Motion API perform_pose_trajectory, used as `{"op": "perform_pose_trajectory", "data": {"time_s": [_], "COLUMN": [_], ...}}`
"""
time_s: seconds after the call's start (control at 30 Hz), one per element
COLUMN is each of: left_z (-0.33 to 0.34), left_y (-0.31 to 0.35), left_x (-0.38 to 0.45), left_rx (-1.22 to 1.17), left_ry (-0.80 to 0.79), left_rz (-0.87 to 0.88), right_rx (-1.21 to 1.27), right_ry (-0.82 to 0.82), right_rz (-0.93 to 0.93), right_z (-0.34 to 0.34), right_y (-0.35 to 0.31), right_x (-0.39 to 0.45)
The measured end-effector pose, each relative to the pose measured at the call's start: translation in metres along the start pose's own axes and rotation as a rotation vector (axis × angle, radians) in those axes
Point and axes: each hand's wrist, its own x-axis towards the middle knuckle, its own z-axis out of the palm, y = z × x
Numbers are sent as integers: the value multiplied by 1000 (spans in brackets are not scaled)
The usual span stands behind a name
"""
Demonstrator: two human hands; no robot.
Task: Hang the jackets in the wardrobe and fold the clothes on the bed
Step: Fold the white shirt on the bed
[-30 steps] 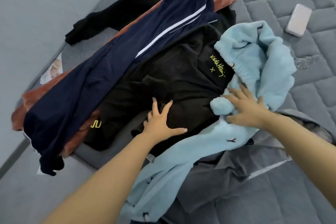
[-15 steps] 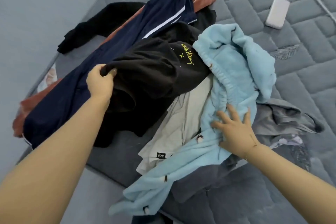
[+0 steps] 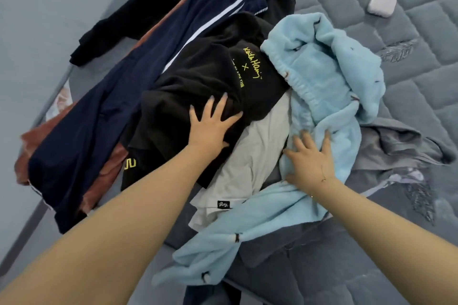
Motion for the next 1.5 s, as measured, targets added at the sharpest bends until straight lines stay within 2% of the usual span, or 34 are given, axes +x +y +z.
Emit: {"op": "perform_pose_trajectory", "data": {"time_s": [0.07,0.2,0.3,0.4,0.47,0.53,0.57,0.6,0.7,0.73,0.77,0.83,0.87,0.93,0.97,1.03,1.1,1.17,1.23,1.37,1.43,1.5], "left_z": [3,-8,-22,-30,-30,-25,-22,-18,-1,5,9,9,5,-12,-21,-38,-50,-62,-68,-79,-89,-103], "left_y": [-19,-57,-65,-41,-15,14,29,44,80,87,90,90,89,88,87,82,73,67,63,49,45,44], "left_x": [6,12,15,11,4,-1,0,3,17,20,21,19,15,-2,-16,-49,-78,-100,-117,-145,-152,-154], "left_rx": [75,-23,-139,-221,-207,-238,-274,-331,-539,-598,-660,-841,-956,-1198,-1304,-1431,-1494,-1522,-1522,-1531,-1652,-1906], "left_ry": [90,157,85,-41,91,307,340,291,-97,-130,-81,55,70,-31,-107,-213,-280,-337,-379,-482,-337,-166], "left_rz": [-64,-171,-273,-261,-208,-61,16,56,-56,-107,-141,-155,-141,-70,-21,59,93,99,108,109,-5,-304], "right_rx": [-11,-17,-22,-1,-7,21,41,66,165,195,234,407,536,798,936,1304,1727,1949,2067,2066,2053,1976], "right_ry": [-13,-34,-28,-67,-92,-76,-56,-33,29,32,42,155,257,439,475,402,173,-75,-149,-31,45,90], "right_rz": [54,169,283,372,393,375,349,317,234,223,222,256,285,338,358,392,464,552,575,552,469,381], "right_z": [12,25,28,24,18,14,12,11,9,8,7,4,1,-9,-17,-40,-67,-90,-103,-132,-148,-159], "right_y": [21,79,113,123,112,95,86,77,54,48,44,37,35,30,28,22,18,13,8,8,11,10], "right_x": [-8,-27,-41,-47,-46,-45,-44,-45,-49,-50,-52,-55,-57,-61,-61,-55,-42,-29,-22,-43,-72,-107]}}
